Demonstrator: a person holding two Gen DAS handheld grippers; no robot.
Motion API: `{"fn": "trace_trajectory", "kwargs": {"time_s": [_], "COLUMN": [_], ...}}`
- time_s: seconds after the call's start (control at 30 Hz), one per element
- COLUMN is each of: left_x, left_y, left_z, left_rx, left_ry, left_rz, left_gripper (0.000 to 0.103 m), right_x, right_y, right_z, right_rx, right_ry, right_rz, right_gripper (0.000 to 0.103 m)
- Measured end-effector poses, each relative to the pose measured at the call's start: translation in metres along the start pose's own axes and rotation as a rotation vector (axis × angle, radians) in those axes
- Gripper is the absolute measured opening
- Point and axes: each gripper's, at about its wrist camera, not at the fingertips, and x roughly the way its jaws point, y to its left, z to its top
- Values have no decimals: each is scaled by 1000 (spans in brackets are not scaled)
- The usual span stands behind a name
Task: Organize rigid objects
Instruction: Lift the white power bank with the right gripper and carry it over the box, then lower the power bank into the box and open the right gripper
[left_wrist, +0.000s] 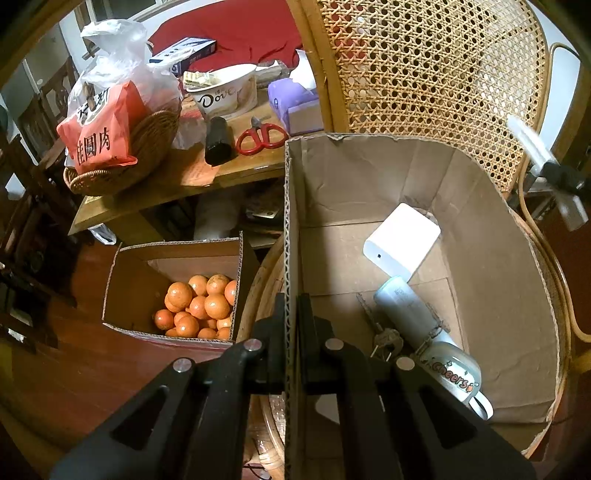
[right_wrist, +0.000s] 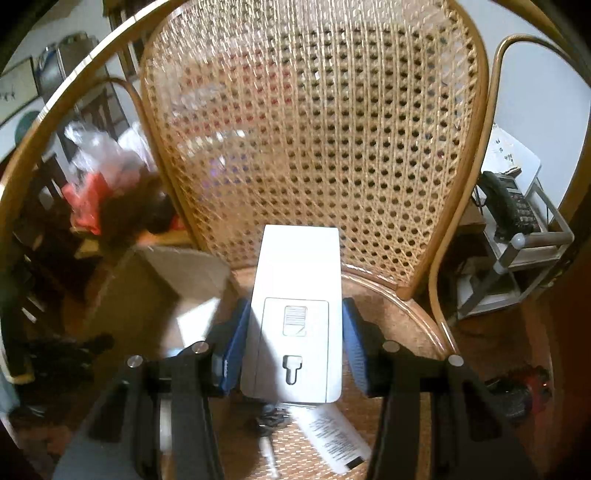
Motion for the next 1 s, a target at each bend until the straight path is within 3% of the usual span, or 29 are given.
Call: {"fn": "trace_trajectory", "kwargs": {"time_s": [0.2,0.43,0.83,1.0], "left_x": [0,-1,-8,-9], "left_y": [0,1,3,3], "left_z": [0,0,0,-1], "left_rx": [-2,-9,-16,-22], "left_ry": [0,0,-21,-24], "left_rz": [-2,-10,-15,-25], "left_gripper": [4,4,3,3], "right_x": [-20,-13,25,35], "right_y": [29,78,126,133], "right_z": [0,-19,-63,-73], "right_rx": [-67,-190,-407,-442], "right_ry": [-40,-16,104,156], "right_rz": [60,111,47,38], "right_gripper": [52,52,52,52]}}
